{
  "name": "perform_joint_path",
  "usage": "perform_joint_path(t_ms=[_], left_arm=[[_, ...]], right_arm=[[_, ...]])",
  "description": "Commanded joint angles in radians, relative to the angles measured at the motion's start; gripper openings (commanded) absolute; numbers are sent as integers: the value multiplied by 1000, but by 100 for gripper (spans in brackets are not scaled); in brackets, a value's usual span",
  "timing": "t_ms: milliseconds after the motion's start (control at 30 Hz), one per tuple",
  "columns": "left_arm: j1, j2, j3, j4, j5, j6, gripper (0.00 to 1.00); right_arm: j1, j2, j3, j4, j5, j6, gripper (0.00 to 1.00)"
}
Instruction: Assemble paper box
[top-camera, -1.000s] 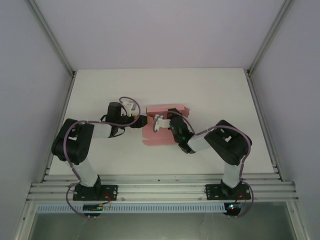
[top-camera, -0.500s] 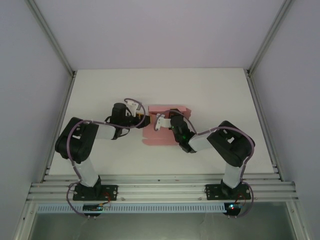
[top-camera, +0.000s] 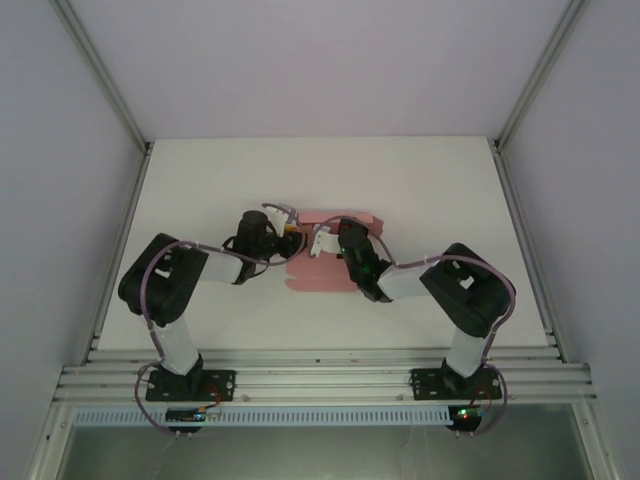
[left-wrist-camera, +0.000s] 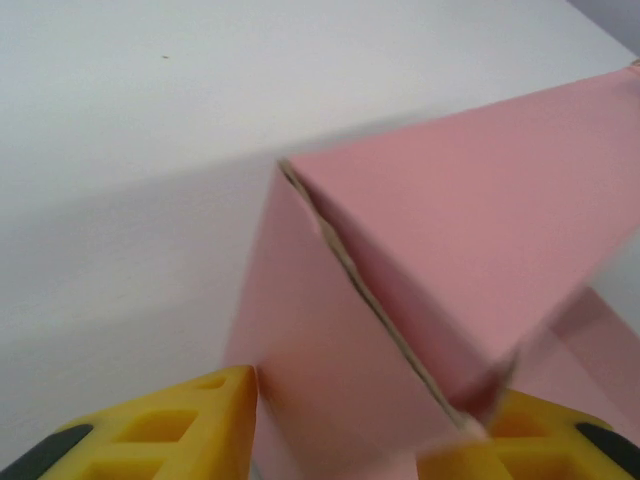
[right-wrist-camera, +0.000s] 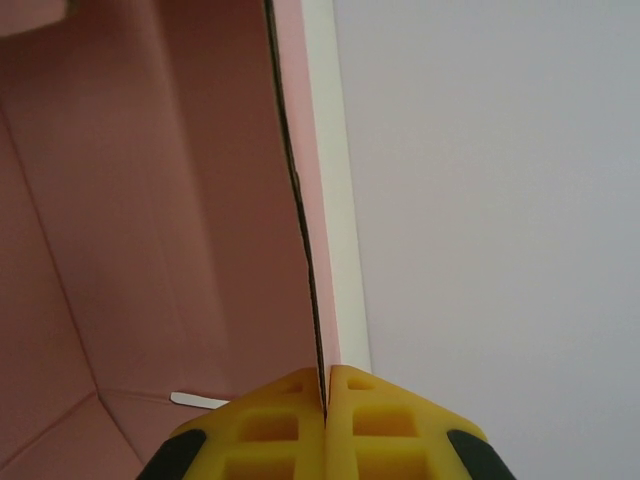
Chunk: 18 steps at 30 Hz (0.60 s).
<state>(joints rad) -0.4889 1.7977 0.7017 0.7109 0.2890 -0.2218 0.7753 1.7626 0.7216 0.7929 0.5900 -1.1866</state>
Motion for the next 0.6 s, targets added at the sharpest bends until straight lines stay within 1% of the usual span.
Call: perform_joint_path(t_ms=[0, 67, 100, 167, 233, 267, 367, 400, 433, 567], left_arm=[[-8, 32, 38, 42, -77, 26, 41], [-13, 45, 59, 36, -81, 40, 40], [-16, 51, 69, 30, -88, 43, 37], [-22, 61, 89, 12, -122, 42, 26], [-36, 66, 93, 11, -190, 39, 5], [-45, 68, 91, 12, -235, 44, 1], [-80, 74, 97, -14, -426, 45, 0], [-88, 77, 99, -27, -484, 29, 0], [-96, 81, 98, -35, -576, -5, 0], [-110, 102, 76, -13, -684, -29, 0]], right_arm=[[3, -20, 4, -147, -64, 77, 0], [1, -29, 9, -178, -79, 93, 0], [1, -29, 9, -185, -84, 99, 0], [1, -31, 17, -211, -88, 108, 0], [-2, -27, 26, -235, -83, 117, 0], [-2, -26, 27, -238, -81, 120, 0], [-3, -30, 32, -263, -74, 142, 0], [-4, -29, 35, -278, -71, 154, 0], [-3, -29, 36, -286, -67, 162, 0], [-2, -30, 31, -291, -51, 183, 0]])
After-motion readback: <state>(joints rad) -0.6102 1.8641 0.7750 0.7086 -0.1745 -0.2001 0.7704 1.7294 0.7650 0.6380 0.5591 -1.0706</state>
